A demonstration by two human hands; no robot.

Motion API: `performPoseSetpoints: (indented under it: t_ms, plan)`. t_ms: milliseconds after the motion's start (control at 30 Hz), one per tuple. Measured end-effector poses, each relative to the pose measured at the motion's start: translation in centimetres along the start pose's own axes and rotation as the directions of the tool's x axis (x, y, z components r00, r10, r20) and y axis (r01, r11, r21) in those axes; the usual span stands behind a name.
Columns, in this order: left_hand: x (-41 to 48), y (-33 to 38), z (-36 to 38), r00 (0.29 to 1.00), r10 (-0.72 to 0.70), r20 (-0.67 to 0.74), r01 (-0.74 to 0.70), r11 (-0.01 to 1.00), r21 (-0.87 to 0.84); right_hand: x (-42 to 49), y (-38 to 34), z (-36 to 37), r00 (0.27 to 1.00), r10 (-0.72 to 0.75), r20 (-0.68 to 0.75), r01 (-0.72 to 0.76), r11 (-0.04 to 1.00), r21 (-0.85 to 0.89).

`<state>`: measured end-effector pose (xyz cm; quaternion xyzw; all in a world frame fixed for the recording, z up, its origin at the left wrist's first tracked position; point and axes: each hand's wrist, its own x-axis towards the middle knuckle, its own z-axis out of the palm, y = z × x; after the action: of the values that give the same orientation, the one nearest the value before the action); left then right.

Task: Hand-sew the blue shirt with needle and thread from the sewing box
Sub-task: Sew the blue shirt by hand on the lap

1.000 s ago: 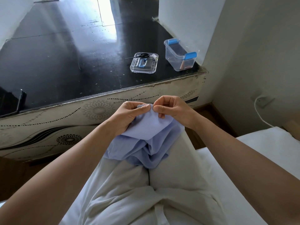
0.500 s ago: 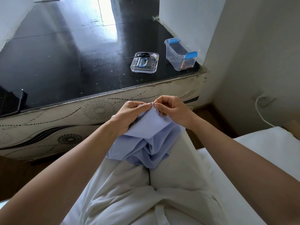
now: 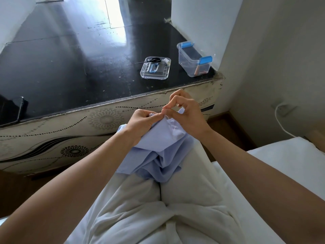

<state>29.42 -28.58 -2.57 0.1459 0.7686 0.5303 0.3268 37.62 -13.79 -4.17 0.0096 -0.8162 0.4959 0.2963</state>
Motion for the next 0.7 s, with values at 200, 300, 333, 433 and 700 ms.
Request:
performPoseSetpoints:
  t_ms: [200,300,333,433,700]
  plan:
    - [0.5,-0.2,-0.4,0.992,-0.061,-0.11,0.042,0.985,-0.165,0.1,-2.0,-0.8,0.894,0.139,0.426,-0.312,0.875,0.37]
    - [0.6,0.2,-0.7,0.981,-0.1,-0.165,0.053,0.962,-0.268,-0.6,-2.5,-2.6,0.473,0.165,0.865,-0.688,0.683,0.246]
    - [0.6,0.3,-0.7,0.979,-0.106,-0.176,0.052,0.956,-0.29,-0.8,-2.5,-2.9,0.28,0.114,0.953,-0.746,0.651,0.141]
    - [0.3,0.4,-0.5,0.982,-0.103,-0.155,0.049,0.947,-0.316,-0.9,-2.7,-3.3,-0.017,-0.063,0.998,-0.776,0.63,0.026]
    - [0.3,0.3,-0.5,0.989,-0.073,-0.131,0.021,0.931,-0.364,0.0,-1.2,-2.7,0.721,0.477,0.503,-0.679,0.629,0.378]
